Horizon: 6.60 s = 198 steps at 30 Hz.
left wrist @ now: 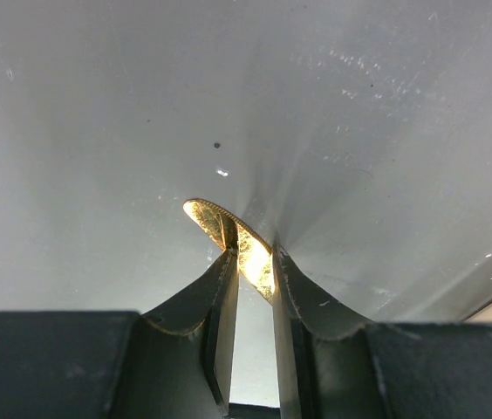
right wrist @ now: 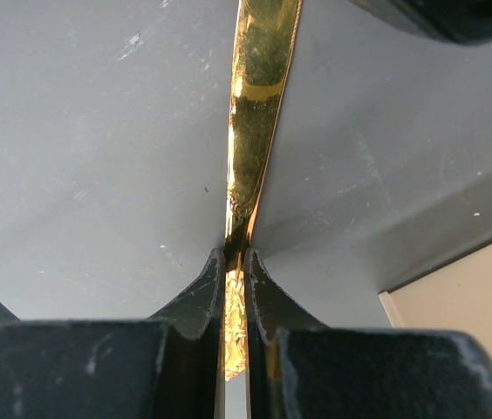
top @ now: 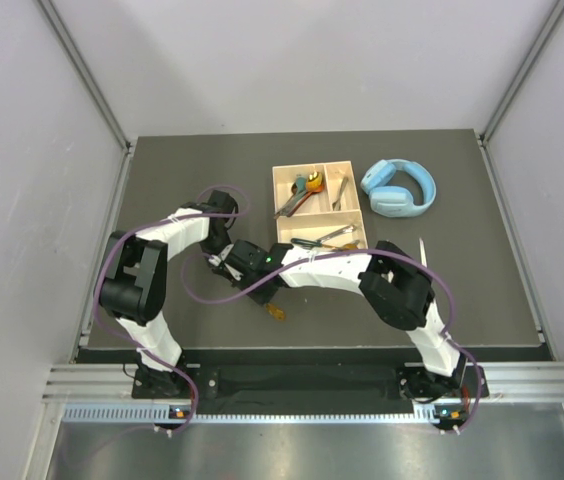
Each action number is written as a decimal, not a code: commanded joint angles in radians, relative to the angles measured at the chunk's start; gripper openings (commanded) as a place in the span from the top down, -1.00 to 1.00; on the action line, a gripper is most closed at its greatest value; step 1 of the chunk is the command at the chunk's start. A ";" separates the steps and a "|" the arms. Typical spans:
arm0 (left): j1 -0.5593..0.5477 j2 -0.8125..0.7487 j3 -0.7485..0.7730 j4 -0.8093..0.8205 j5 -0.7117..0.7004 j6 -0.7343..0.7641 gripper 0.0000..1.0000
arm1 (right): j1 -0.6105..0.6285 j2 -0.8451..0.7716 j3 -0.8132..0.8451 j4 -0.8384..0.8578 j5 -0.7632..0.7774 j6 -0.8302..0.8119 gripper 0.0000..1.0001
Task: Sort the eating utensils into containers
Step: Pick up the knife at the center of the board, then place the knife in the storage box.
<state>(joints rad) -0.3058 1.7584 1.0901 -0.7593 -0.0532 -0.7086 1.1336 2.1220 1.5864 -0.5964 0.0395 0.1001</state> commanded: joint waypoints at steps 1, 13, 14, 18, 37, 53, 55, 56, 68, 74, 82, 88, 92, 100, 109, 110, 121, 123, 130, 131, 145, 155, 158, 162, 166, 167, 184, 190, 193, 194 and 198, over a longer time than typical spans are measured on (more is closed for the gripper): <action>-0.019 0.050 -0.065 -0.104 -0.028 0.015 0.47 | -0.003 0.046 0.040 -0.059 -0.015 -0.051 1.00; -0.019 0.030 -0.026 -0.130 -0.040 0.018 0.47 | -0.005 0.006 0.075 -0.072 0.022 -0.051 1.00; -0.019 0.030 -0.016 -0.138 -0.042 0.020 0.47 | -0.005 0.004 0.078 -0.074 0.025 -0.050 1.00; -0.019 0.024 0.013 -0.155 -0.042 0.020 0.47 | -0.011 -0.016 0.083 -0.071 0.040 -0.050 1.00; -0.018 -0.023 0.223 -0.255 -0.077 0.020 0.43 | -0.023 -0.059 0.115 -0.088 0.063 -0.080 1.00; -0.015 -0.020 0.375 -0.313 -0.079 0.032 0.42 | -0.034 -0.086 0.170 -0.128 0.076 -0.092 1.00; -0.013 -0.016 0.413 -0.330 -0.079 0.034 0.42 | -0.035 -0.089 0.188 -0.140 0.080 -0.091 1.00; -0.015 -0.011 0.425 -0.336 -0.079 0.035 0.42 | -0.037 -0.092 0.195 -0.144 0.082 -0.091 1.00; -0.013 0.023 0.608 -0.387 -0.060 0.051 0.41 | -0.077 -0.146 0.245 -0.203 0.137 -0.091 1.00; -0.013 0.049 0.683 -0.406 -0.076 0.052 0.41 | -0.122 -0.186 0.190 -0.201 0.160 -0.092 1.00; -0.013 0.072 0.731 -0.420 -0.086 0.058 0.40 | -0.210 -0.235 0.132 -0.184 0.175 -0.121 1.00; -0.013 0.073 0.706 -0.423 -0.091 0.060 0.41 | -0.270 -0.273 0.058 -0.163 0.192 -0.123 1.00; -0.013 0.066 0.686 -0.422 -0.097 0.064 0.41 | -0.296 -0.300 -0.014 -0.146 0.206 -0.128 1.00; -0.010 0.053 0.645 -0.416 -0.102 0.069 0.41 | -0.351 -0.390 -0.150 -0.103 0.212 -0.166 1.00; -0.012 0.041 0.590 -0.394 -0.089 0.066 0.42 | -0.374 -0.450 -0.238 -0.046 0.203 -0.198 1.00; -0.012 0.039 0.590 -0.396 -0.091 0.067 0.42 | -0.374 -0.447 -0.235 -0.048 0.201 -0.200 1.00; -0.010 0.026 0.568 -0.393 -0.106 0.072 0.42 | -0.460 -0.517 -0.189 -0.046 0.295 -0.172 1.00; -0.009 0.020 0.567 -0.390 -0.109 0.067 0.41 | -0.503 -0.549 -0.174 -0.045 0.304 -0.140 0.75; 0.002 -0.019 0.493 -0.336 -0.088 0.066 0.38 | -0.630 -0.643 -0.123 -0.077 0.290 -0.060 -0.09; 0.004 -0.019 0.487 -0.336 -0.086 0.069 0.38 | -0.650 -0.651 -0.121 -0.088 0.275 -0.050 -0.18; 0.004 -0.025 0.452 -0.327 -0.014 0.097 0.37 | -0.939 -0.767 -0.336 -0.223 0.102 0.035 -0.49; -0.001 0.004 0.393 -0.276 0.046 0.093 0.37 | -0.942 -0.735 -0.482 -0.209 -0.115 0.102 -0.37; -0.001 0.001 0.380 -0.268 0.042 0.097 0.37 | -0.940 -0.715 -0.534 -0.175 -0.144 0.105 -0.34; -0.001 0.007 0.381 -0.271 0.044 0.100 0.37 | -0.939 -0.668 -0.562 -0.152 -0.130 0.095 -0.32; -0.001 0.016 0.393 -0.281 0.046 0.103 0.37 | -0.939 -0.651 -0.559 -0.134 -0.124 0.095 -0.30; -0.001 0.018 0.398 -0.281 0.044 0.104 0.37 | -0.939 -0.648 -0.554 -0.128 -0.121 0.096 -0.30; -0.004 0.116 0.481 -0.275 0.084 0.107 0.37 | -0.876 -0.524 -0.540 -0.125 -0.058 0.092 -0.30; -0.004 0.147 0.511 -0.285 0.075 0.123 0.38 | -0.873 -0.479 -0.542 -0.100 -0.044 0.107 -0.29; -0.003 0.154 0.518 -0.290 0.072 0.130 0.38 | -0.871 -0.464 -0.543 -0.094 -0.044 0.110 -0.28; -0.004 0.156 0.518 -0.293 0.070 0.135 0.37 | -0.870 -0.461 -0.545 -0.092 -0.043 0.110 -0.28; -0.004 0.165 0.521 -0.298 0.066 0.141 0.38 | -0.867 -0.447 -0.557 -0.080 -0.043 0.115 -0.25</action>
<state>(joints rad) -0.3084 1.9163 1.5734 -1.0481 0.0177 -0.5880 0.2489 1.6646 1.0153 -0.7177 -0.0158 0.1989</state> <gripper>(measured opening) 0.311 0.639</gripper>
